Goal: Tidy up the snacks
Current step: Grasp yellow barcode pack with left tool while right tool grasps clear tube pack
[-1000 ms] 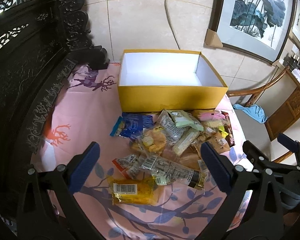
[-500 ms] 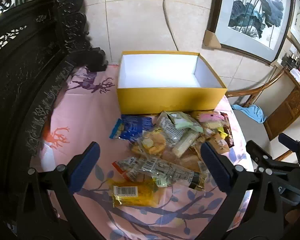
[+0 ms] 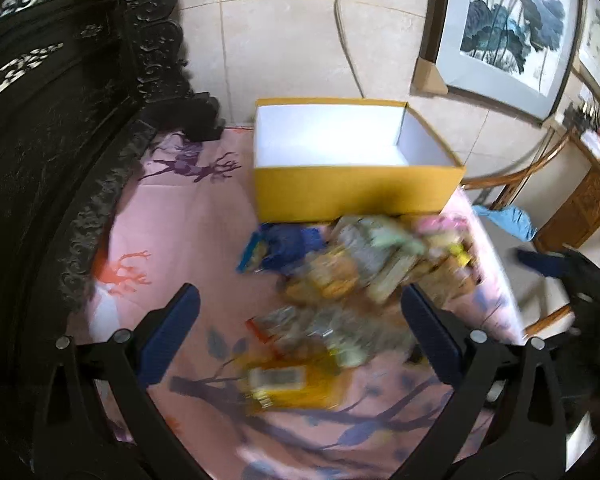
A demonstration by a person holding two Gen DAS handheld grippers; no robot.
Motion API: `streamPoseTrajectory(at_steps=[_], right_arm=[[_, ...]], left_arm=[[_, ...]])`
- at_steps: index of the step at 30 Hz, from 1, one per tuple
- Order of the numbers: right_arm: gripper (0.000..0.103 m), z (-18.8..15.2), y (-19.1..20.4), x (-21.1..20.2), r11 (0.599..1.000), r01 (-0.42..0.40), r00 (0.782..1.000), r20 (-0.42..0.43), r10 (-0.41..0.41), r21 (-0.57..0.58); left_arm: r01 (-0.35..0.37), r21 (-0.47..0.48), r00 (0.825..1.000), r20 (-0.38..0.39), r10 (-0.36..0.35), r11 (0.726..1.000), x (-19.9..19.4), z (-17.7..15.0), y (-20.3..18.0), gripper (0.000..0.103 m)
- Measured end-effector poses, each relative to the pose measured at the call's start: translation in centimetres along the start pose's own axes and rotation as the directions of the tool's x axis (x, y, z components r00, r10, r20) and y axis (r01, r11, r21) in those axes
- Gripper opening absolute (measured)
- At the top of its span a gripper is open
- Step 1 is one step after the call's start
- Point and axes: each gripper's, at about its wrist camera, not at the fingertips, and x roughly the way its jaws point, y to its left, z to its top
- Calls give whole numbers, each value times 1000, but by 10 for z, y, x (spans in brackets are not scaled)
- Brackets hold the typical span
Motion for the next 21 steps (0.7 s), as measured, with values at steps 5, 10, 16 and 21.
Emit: streamPoseTrajectory(at_steps=[5, 10, 16, 21], right_arm=[[102, -1, 38, 60, 965, -33, 997, -76, 14, -259], [76, 7, 58, 118, 924, -97, 985, -166, 38, -370], [31, 2, 47, 103, 961, -218, 951, -258, 171, -167], [31, -13, 15, 62, 979, -197, 951, -234, 202, 44]], left_arm=[[-158, 21, 984, -86, 159, 987, 10, -53, 33, 101], [-134, -38, 975, -185, 125, 990, 25, -84, 43, 101], [11, 112, 996, -89, -1, 994, 48, -96, 10, 101], [55, 370, 998, -5, -57, 928, 82, -97, -23, 101]])
